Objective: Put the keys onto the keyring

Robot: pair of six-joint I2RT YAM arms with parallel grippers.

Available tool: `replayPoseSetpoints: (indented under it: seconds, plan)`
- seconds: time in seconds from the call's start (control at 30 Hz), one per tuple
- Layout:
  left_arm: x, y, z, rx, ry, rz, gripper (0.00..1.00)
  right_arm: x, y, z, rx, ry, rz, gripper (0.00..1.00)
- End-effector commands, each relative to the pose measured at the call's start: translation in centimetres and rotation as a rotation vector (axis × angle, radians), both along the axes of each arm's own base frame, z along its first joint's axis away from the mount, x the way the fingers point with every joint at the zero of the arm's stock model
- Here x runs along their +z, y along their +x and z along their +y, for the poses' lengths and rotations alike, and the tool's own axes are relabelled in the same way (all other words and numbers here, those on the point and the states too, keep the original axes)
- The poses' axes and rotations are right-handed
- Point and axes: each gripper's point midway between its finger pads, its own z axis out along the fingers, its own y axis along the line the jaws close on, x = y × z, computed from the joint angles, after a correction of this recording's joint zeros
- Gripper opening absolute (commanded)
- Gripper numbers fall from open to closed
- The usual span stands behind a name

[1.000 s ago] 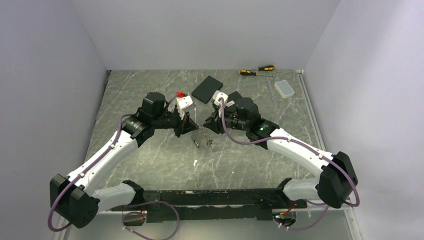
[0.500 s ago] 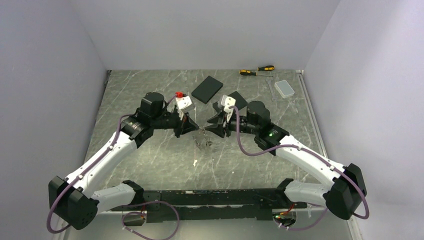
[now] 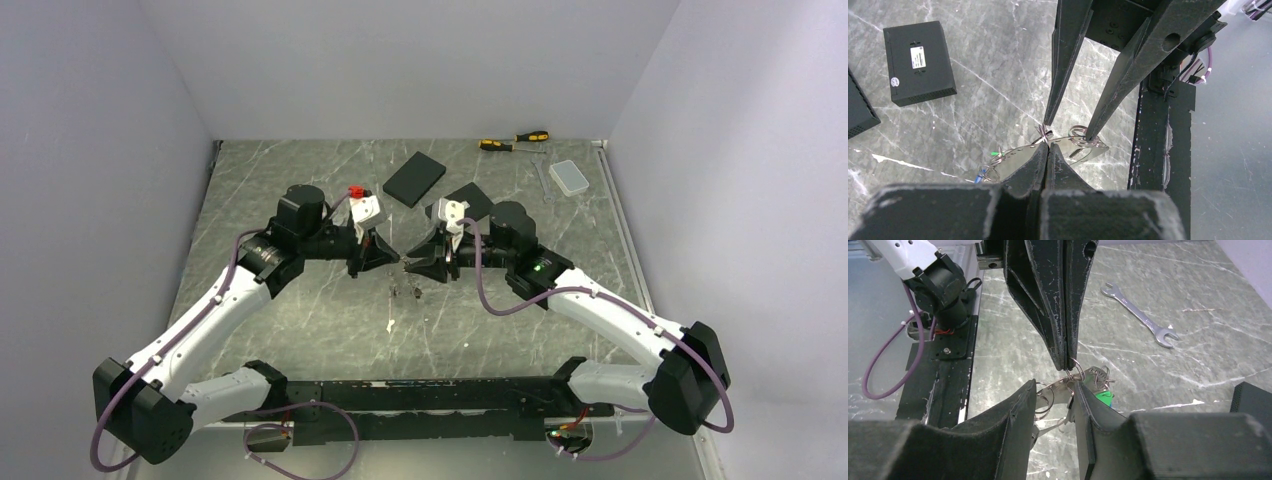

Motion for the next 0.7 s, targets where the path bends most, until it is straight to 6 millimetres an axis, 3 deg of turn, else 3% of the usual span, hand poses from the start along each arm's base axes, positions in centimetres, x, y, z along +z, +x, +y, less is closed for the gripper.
replayPoseSetpoints:
  seconds: [0.0, 0.3, 0.67]
  plan:
    - [2.2, -0.5, -0.5, -0.054, -0.058, -0.089, 0.00, 2.4, 0.2, 0.1, 0.012, 0.058, -0.084, 0.36]
    - [1.9, -0.3, -0.5, -0.041, -0.045, -0.083, 0.00, 3.7, 1.1, -1.7, -0.078, 0.136, -0.114, 0.36]
    - [2.0, -0.5, -0.6, -0.054, -0.050, -0.084, 0.00, 2.9, 1.0, -0.5, 0.014, 0.116, -0.051, 0.36]
